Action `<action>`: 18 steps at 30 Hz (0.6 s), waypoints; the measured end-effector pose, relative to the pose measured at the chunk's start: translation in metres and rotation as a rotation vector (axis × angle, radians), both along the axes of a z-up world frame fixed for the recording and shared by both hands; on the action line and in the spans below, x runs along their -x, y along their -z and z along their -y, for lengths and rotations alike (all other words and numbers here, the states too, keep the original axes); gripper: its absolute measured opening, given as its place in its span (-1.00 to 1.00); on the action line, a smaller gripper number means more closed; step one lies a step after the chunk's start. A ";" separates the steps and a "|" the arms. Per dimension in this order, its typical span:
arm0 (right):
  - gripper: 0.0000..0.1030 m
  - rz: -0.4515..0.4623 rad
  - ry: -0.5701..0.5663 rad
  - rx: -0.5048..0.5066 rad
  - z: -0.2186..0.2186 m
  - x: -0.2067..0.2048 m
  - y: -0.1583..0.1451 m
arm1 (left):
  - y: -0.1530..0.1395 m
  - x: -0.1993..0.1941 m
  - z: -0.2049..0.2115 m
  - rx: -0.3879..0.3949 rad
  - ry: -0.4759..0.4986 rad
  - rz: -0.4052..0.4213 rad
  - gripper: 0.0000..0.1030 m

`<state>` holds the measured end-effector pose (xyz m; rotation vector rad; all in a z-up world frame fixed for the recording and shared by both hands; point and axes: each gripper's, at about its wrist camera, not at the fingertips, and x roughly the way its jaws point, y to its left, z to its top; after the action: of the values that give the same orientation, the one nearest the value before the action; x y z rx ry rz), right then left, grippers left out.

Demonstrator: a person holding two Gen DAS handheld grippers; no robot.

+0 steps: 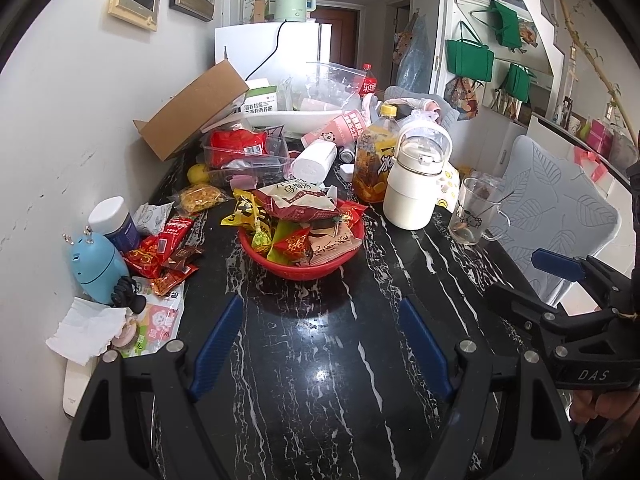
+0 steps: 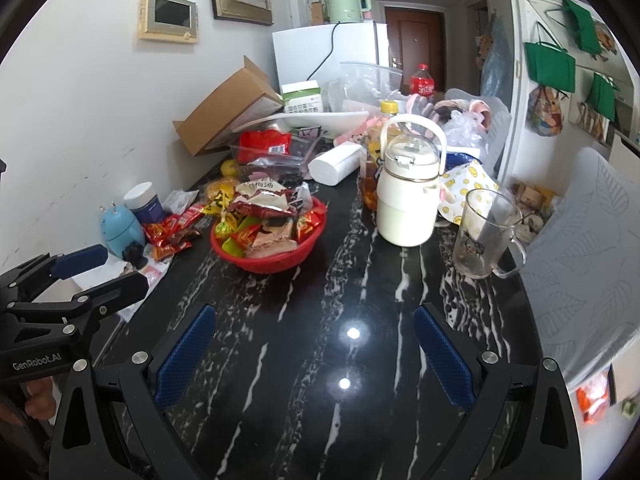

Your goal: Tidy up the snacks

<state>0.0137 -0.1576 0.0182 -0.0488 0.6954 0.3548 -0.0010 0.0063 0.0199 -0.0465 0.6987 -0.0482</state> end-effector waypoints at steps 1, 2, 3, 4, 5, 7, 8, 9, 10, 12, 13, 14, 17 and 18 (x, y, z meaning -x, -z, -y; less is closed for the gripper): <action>0.95 -0.001 0.000 -0.001 0.000 0.000 0.000 | 0.000 0.000 0.000 0.000 0.000 0.000 0.55; 0.95 -0.001 0.001 -0.001 0.000 0.000 0.000 | 0.000 0.000 0.000 -0.001 -0.001 -0.001 0.55; 0.95 -0.001 0.002 0.000 0.001 0.000 0.000 | 0.000 0.000 0.000 0.000 -0.001 -0.002 0.55; 0.95 -0.001 0.002 0.002 0.001 -0.001 0.000 | 0.000 0.000 0.000 0.002 0.000 -0.002 0.55; 0.95 0.000 0.004 0.003 0.002 -0.001 -0.001 | 0.000 0.000 0.000 0.003 0.002 -0.002 0.55; 0.95 0.004 0.009 0.003 0.003 0.000 -0.001 | 0.000 -0.001 0.000 0.003 0.006 -0.006 0.55; 0.95 0.004 0.010 0.003 0.004 0.001 -0.001 | 0.000 -0.001 0.001 0.003 0.008 -0.008 0.55; 0.95 0.005 0.012 0.003 0.004 0.001 -0.001 | 0.000 -0.001 0.001 0.003 0.010 -0.007 0.55; 0.95 0.005 0.014 0.002 0.004 0.002 -0.002 | -0.001 0.000 0.001 0.003 0.012 -0.007 0.55; 0.95 0.005 0.015 0.002 0.005 0.003 -0.001 | -0.001 0.000 0.001 0.000 0.014 -0.006 0.55; 0.95 0.005 0.016 0.002 0.006 0.003 -0.001 | -0.002 0.000 0.001 -0.001 0.014 -0.004 0.55; 0.95 0.005 0.015 0.002 0.006 0.004 -0.001 | -0.001 0.000 0.001 -0.001 0.014 -0.003 0.55; 0.95 -0.001 0.018 0.004 0.006 0.003 0.001 | 0.000 0.000 0.002 -0.005 0.016 -0.011 0.55; 0.95 0.001 0.018 0.003 0.006 0.003 0.000 | 0.000 0.000 0.002 -0.004 0.015 -0.014 0.55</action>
<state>0.0103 -0.1636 0.0177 -0.0453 0.6953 0.3361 -0.0005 0.0048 0.0198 -0.0380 0.7129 -0.0612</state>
